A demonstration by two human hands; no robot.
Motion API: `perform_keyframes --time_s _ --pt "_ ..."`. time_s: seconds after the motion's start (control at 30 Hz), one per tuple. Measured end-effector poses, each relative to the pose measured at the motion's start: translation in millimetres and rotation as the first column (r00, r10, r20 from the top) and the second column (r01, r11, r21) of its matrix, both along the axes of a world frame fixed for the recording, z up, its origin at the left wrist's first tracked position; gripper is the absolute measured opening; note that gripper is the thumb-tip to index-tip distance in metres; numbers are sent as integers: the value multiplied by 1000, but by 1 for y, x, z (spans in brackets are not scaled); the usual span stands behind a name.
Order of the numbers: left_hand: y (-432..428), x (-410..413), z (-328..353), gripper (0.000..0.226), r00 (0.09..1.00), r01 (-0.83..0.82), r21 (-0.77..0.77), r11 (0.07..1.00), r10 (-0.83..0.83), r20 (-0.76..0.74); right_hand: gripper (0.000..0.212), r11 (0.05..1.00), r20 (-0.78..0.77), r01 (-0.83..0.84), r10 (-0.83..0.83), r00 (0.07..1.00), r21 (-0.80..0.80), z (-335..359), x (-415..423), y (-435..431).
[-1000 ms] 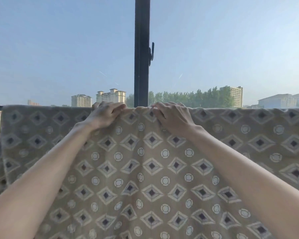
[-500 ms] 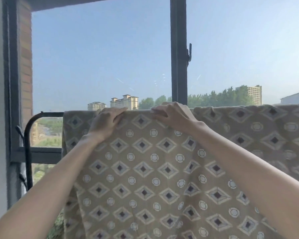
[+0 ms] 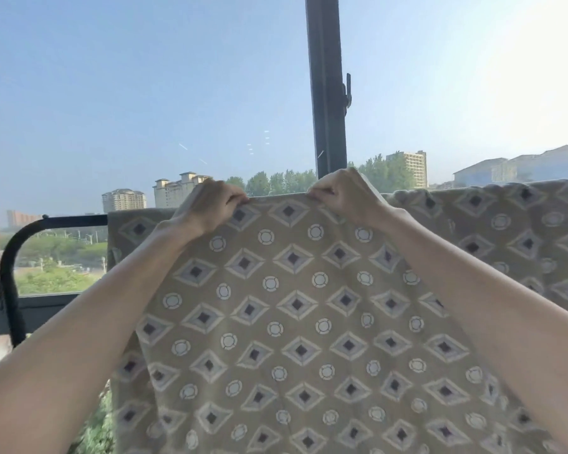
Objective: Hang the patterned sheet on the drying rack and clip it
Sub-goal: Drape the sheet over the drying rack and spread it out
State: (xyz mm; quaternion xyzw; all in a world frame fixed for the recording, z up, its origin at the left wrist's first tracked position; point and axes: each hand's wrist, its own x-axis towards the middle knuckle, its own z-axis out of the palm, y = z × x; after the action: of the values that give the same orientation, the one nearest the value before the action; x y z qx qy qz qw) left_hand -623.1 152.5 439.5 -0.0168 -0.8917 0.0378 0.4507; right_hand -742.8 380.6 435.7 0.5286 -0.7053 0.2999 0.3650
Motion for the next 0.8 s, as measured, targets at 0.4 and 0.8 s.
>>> perform_keyframes --time_s 0.4,0.8 --pt "-24 19 25 23 947 -160 379 911 34 319 8 997 175 18 -31 984 75 20 4 -40" --pt "-58 50 -2 62 954 -284 358 890 223 202 46 992 -53 97 -93 994 86 -6 45 -75"
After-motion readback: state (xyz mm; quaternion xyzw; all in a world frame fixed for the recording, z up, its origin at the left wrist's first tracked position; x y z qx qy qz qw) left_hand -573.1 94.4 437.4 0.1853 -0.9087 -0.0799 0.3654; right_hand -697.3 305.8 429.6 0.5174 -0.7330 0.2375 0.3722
